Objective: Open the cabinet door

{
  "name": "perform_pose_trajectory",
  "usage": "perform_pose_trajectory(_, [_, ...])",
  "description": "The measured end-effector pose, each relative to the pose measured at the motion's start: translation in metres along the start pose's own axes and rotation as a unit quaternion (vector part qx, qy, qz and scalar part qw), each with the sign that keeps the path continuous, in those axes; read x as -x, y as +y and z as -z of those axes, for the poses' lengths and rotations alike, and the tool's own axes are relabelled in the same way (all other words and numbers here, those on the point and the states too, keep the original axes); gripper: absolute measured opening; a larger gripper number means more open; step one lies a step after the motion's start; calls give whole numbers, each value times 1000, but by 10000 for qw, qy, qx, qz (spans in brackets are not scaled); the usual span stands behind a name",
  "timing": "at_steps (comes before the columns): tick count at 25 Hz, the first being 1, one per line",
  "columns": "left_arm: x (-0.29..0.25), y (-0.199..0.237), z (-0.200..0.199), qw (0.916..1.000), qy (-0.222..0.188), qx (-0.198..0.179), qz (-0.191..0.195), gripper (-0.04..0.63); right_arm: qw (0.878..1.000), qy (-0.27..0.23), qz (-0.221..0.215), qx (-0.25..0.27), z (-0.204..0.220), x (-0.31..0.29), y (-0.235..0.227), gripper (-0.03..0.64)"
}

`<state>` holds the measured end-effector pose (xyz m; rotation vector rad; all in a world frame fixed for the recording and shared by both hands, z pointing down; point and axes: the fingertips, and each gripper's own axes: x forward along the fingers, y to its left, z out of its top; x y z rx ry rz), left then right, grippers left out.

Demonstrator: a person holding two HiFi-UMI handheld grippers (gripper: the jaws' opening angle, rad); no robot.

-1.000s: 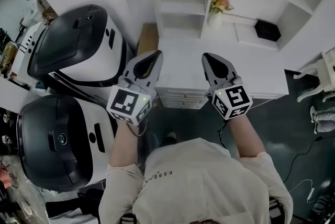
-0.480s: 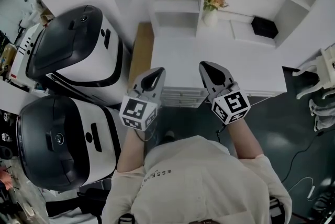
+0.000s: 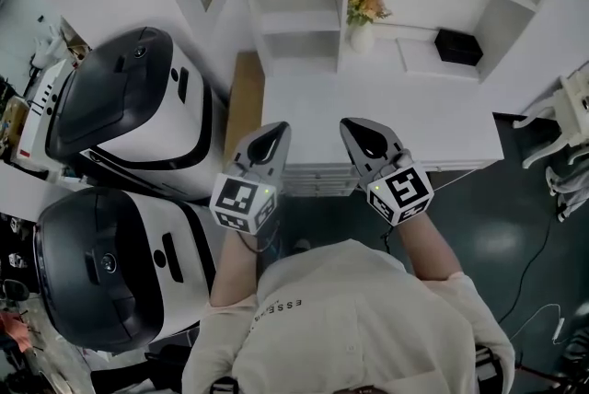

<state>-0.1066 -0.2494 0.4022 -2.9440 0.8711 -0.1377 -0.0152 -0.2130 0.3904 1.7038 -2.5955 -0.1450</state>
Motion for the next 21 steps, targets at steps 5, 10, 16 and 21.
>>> perform_pose_trajectory(5, [-3, 2, -2, 10000, -28, 19, 52, 2, 9999, -65, 107, 27, -2, 1, -5, 14])
perform_pose_trajectory(10, [-4, 4, -4, 9999, -43, -36, 104, 2, 9996, -66, 256, 38, -2, 1, -11, 14])
perform_pose_trajectory(16, [-5, 3, -5, 9997, -83, -78, 202, 2, 9994, -25, 346, 34, 1, 0, -14, 14])
perform_pose_trajectory(21, [-6, 4, -9, 9996, -186, -54, 188, 3, 9992, 43, 393, -4, 6, 0, -19, 14])
